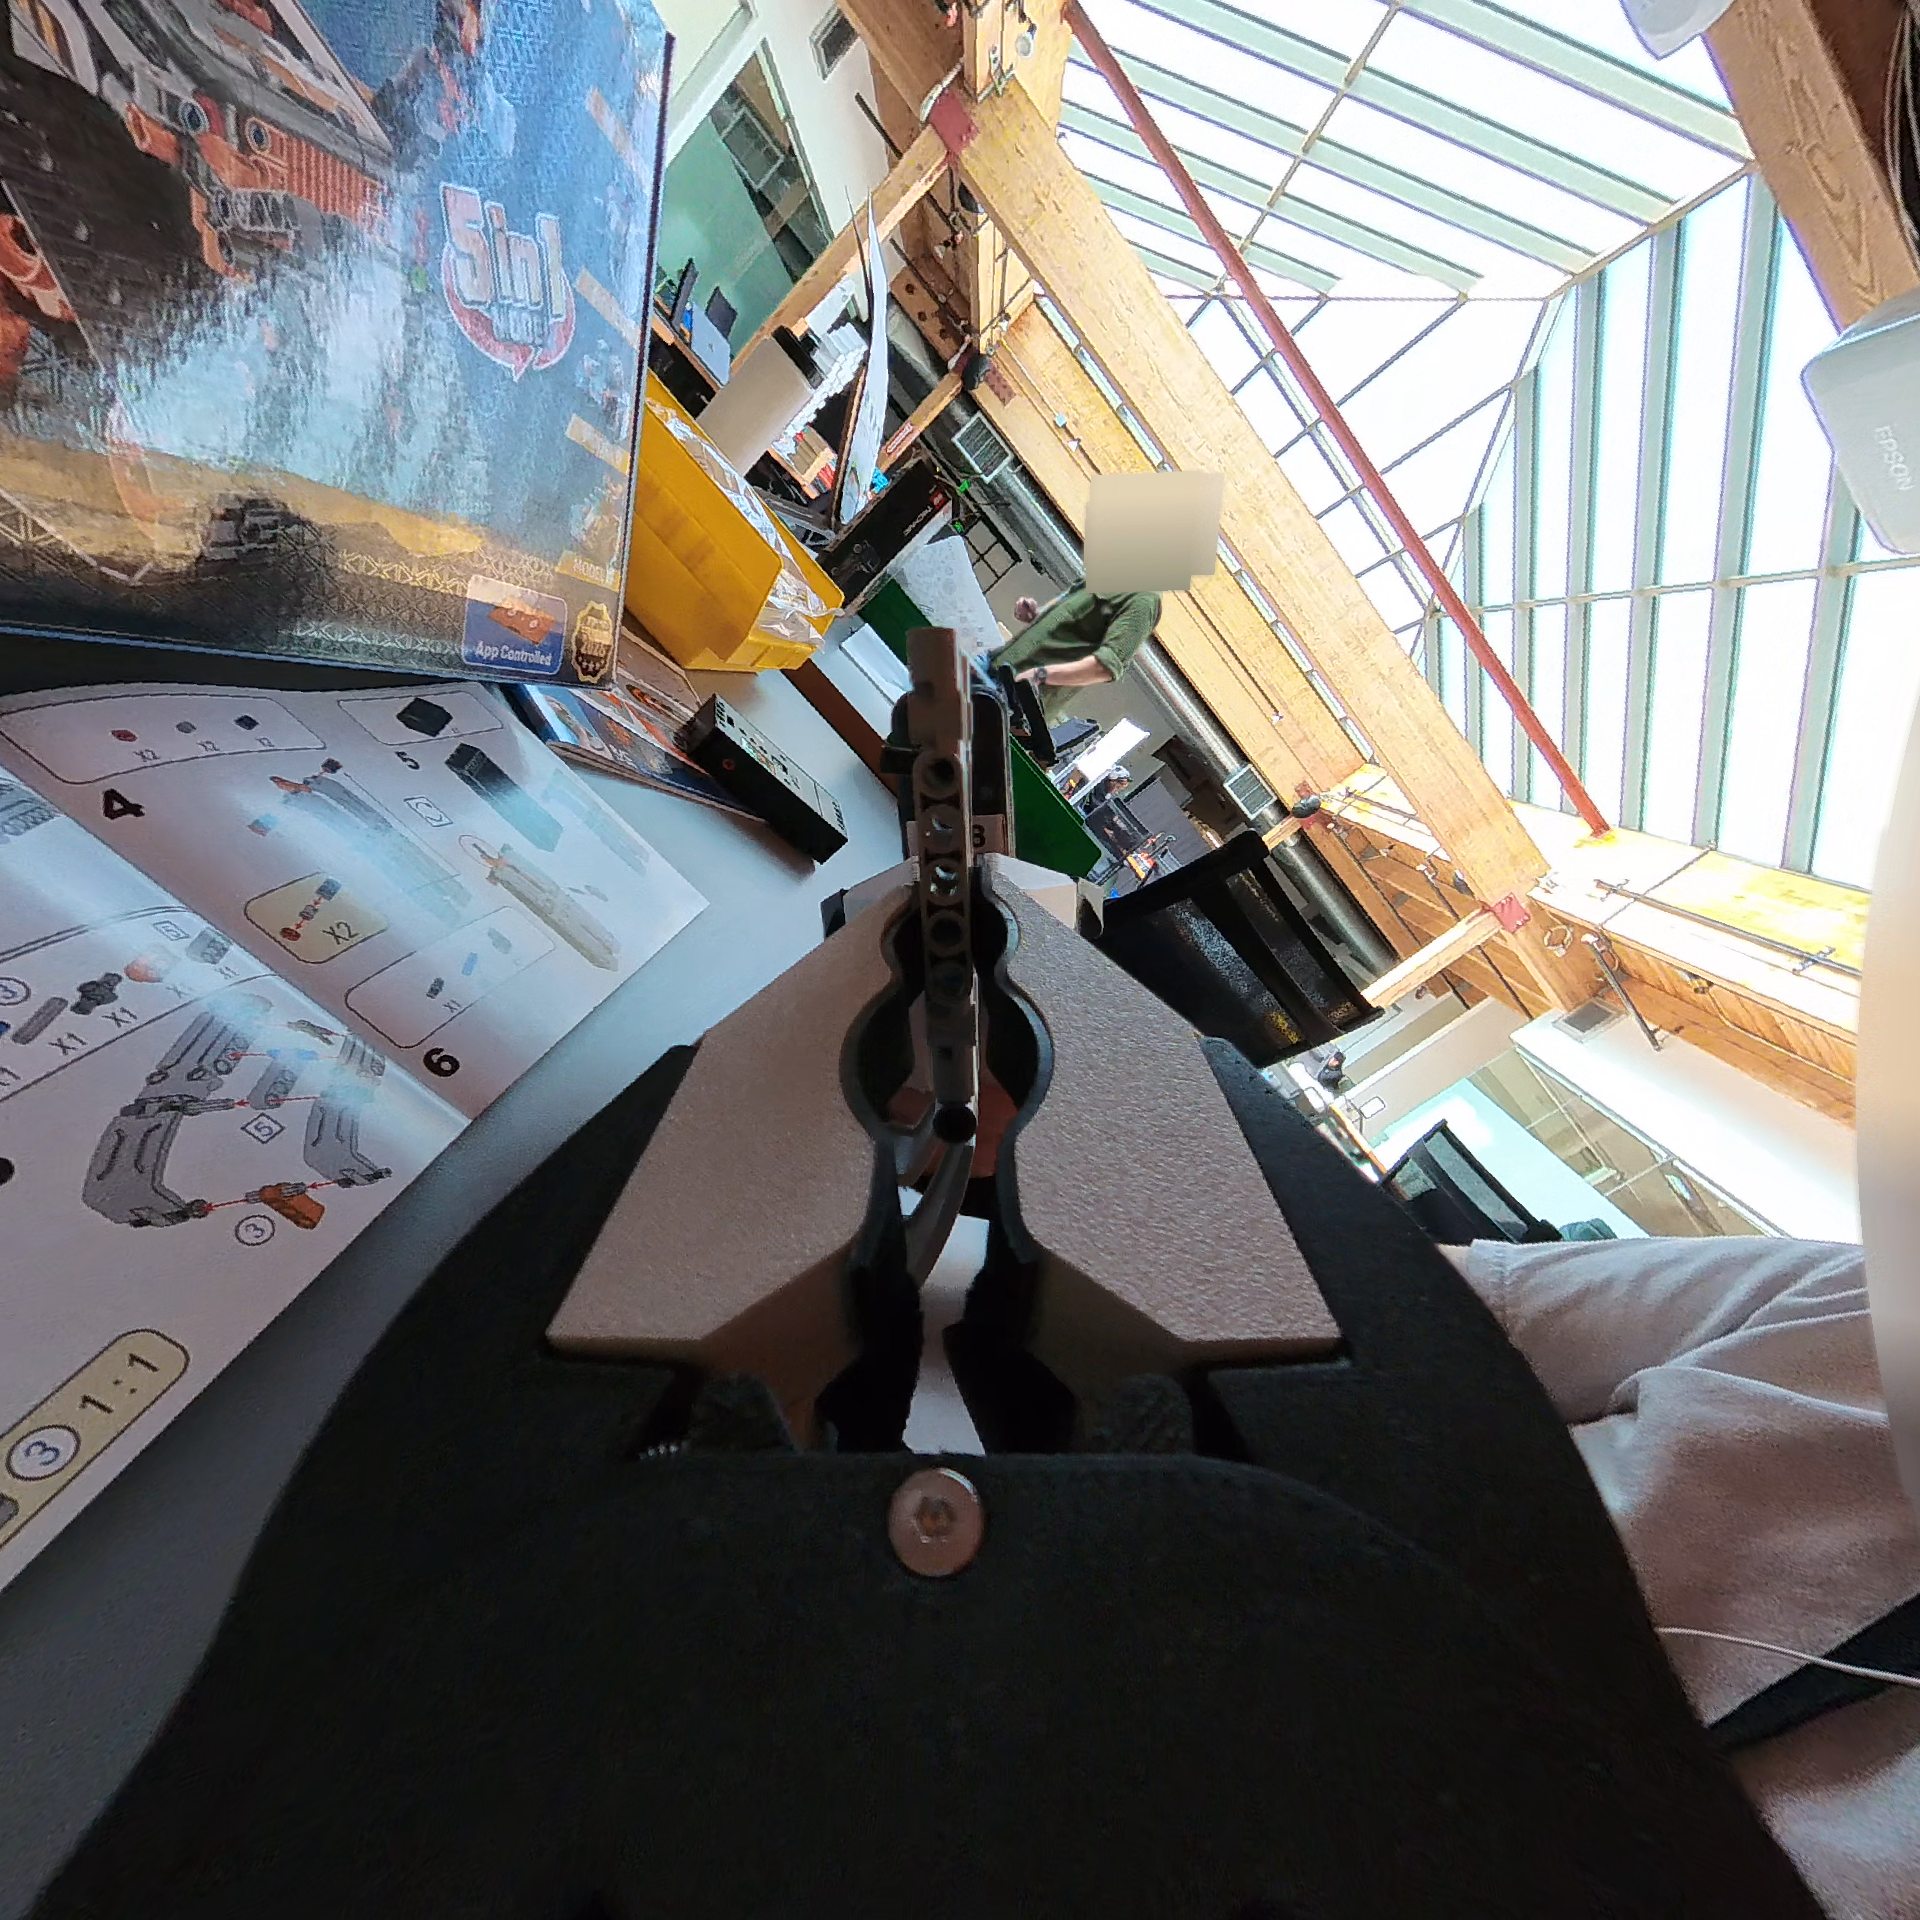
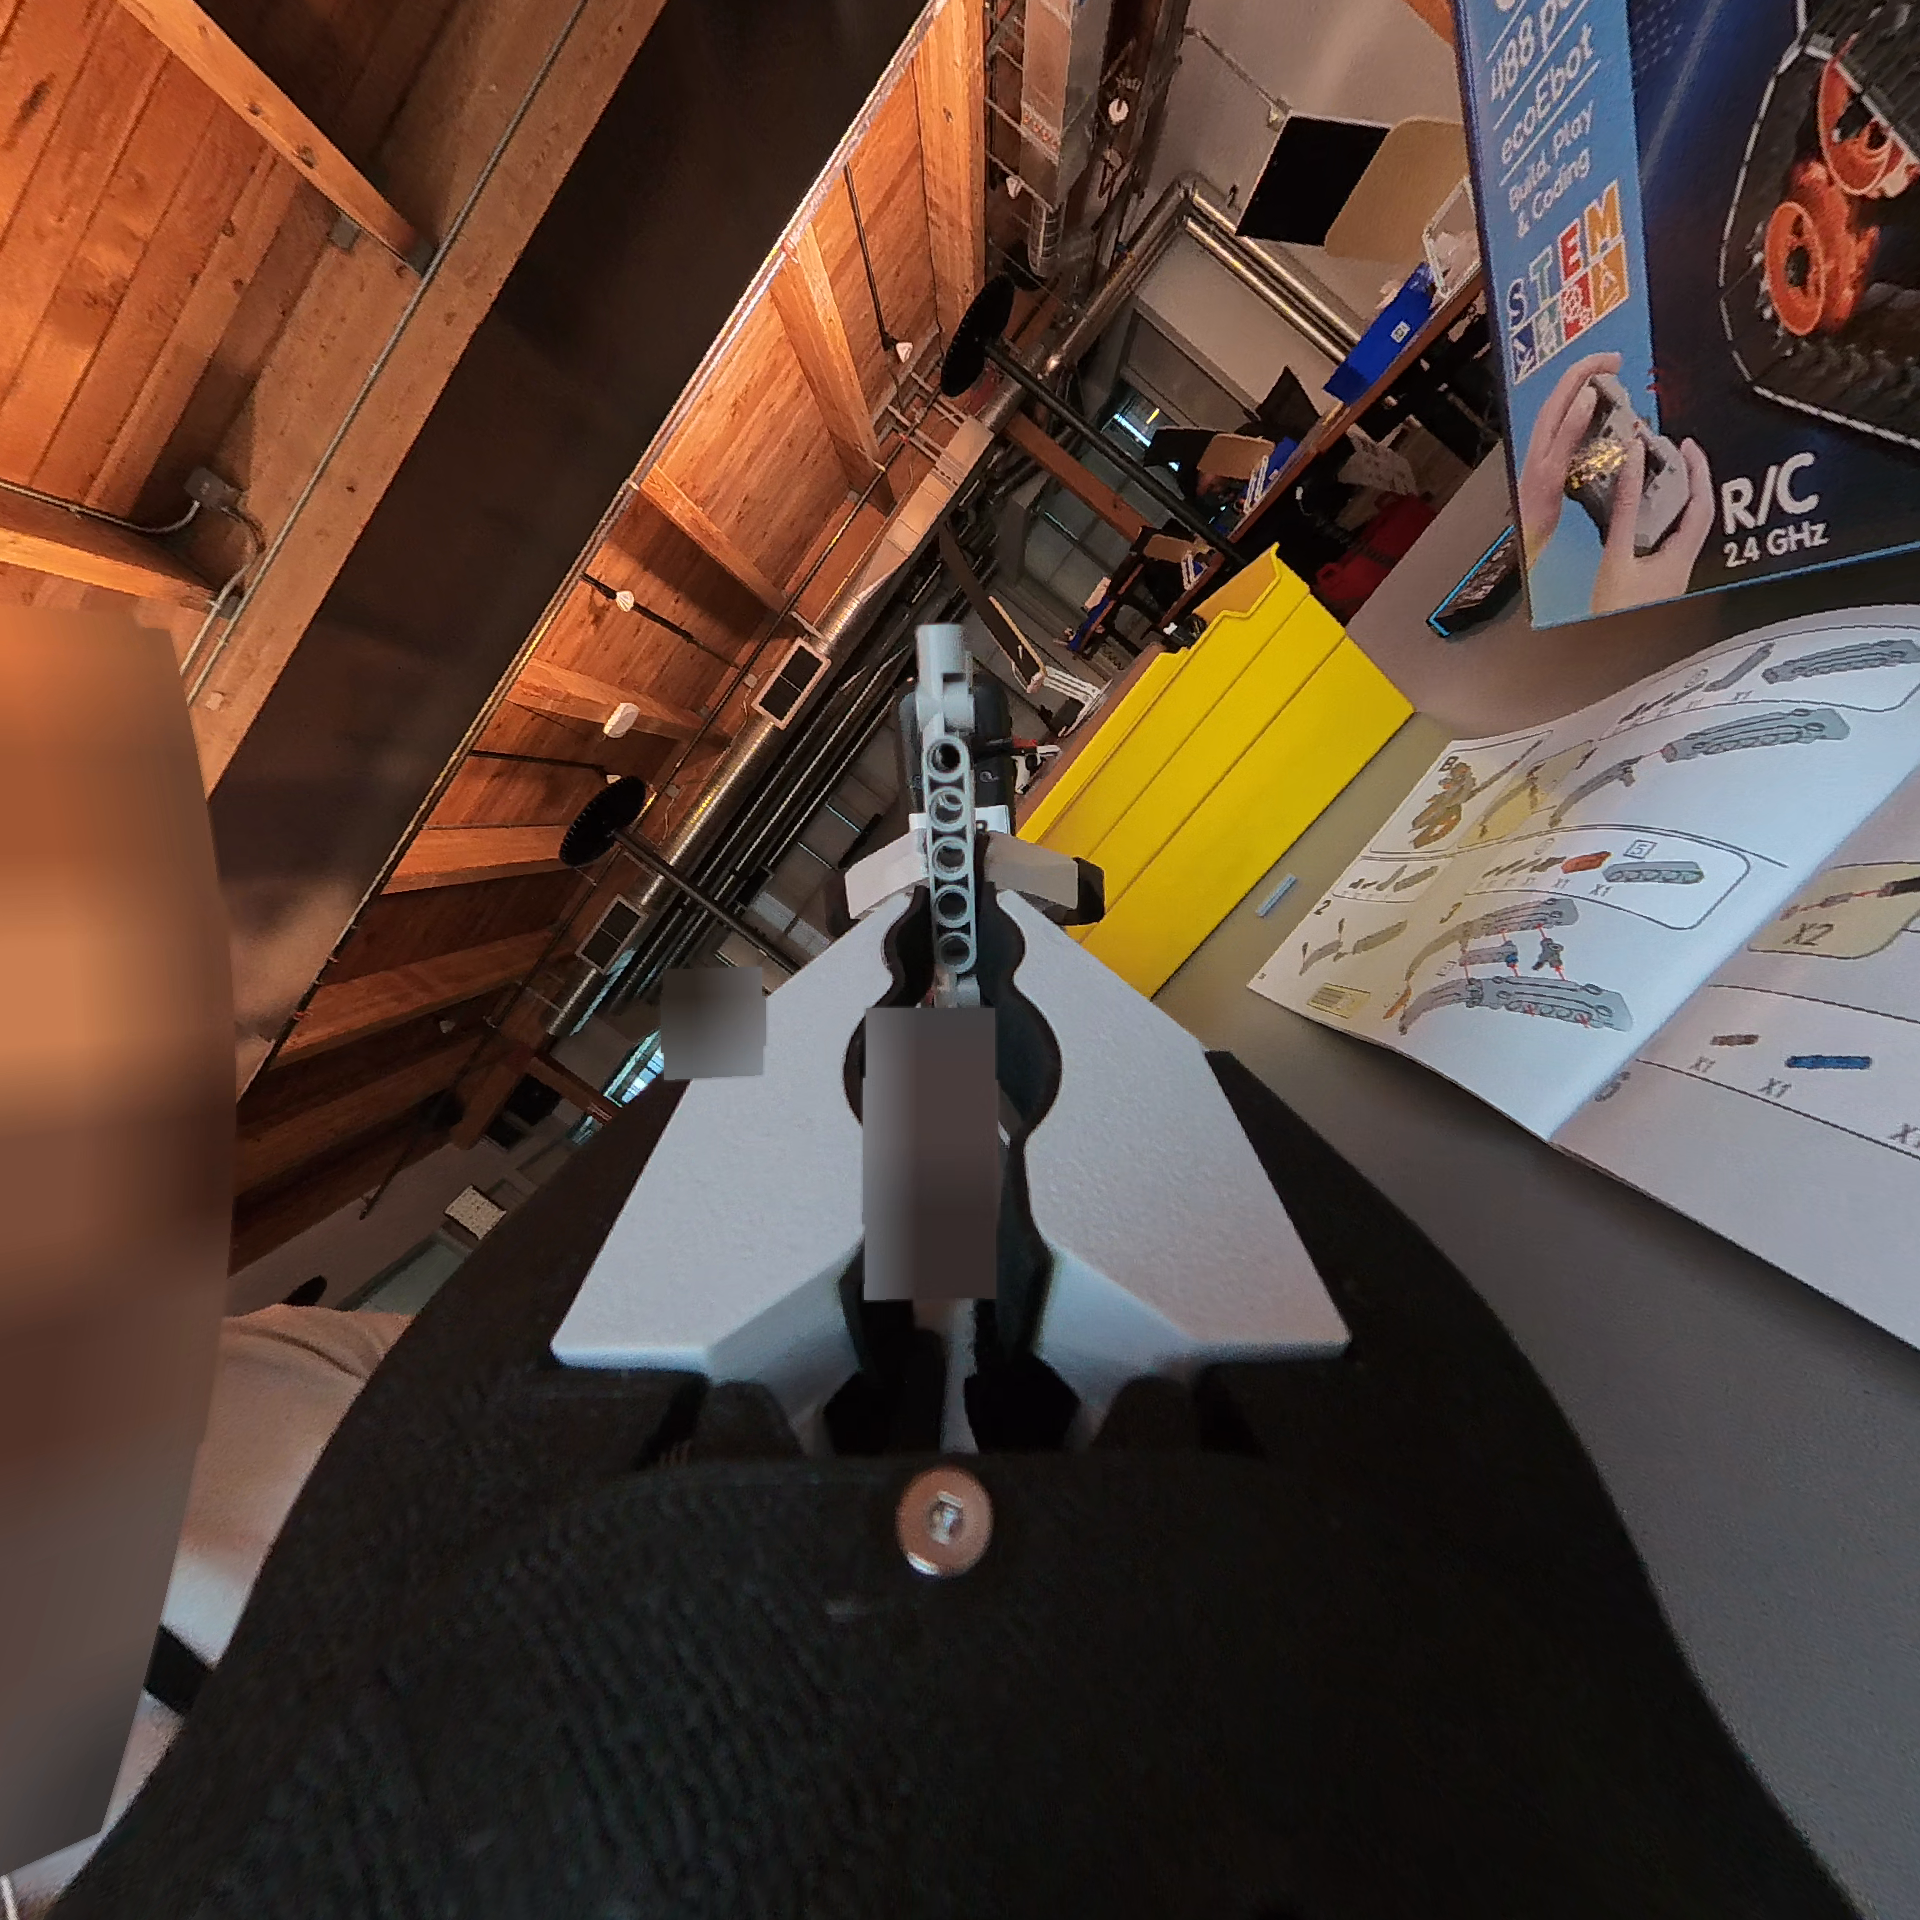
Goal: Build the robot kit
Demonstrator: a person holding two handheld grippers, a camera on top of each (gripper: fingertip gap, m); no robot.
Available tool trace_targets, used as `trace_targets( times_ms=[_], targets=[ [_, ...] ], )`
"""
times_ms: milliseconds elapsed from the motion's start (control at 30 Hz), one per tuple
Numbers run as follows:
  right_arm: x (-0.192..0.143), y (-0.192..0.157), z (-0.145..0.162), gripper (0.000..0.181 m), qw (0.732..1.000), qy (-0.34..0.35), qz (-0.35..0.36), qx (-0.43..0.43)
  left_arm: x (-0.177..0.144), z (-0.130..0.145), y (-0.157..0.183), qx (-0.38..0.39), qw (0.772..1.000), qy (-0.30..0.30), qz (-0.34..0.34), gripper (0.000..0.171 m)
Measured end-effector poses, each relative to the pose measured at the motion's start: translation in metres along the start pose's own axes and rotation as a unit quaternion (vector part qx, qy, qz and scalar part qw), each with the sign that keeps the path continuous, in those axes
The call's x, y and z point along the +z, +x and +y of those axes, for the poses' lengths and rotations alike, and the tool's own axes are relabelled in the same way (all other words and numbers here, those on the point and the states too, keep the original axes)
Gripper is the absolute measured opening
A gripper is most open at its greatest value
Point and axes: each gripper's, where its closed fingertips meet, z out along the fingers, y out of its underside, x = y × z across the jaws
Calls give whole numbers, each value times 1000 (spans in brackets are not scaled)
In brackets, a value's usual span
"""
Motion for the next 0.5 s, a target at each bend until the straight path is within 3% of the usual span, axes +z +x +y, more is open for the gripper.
trace_targets(
  times_ms=[267, 500],
  targets=[
    [1, 0, 1, 6, 1000, -4, 6, -3, 0, -1, 0, 17, 1000, -4, -12, 5],
    [2, -6, 0, 5, 999, 8, -35, 30, -1, -1, 6, 16, 1000, -21, -11, 5]
  ],
)
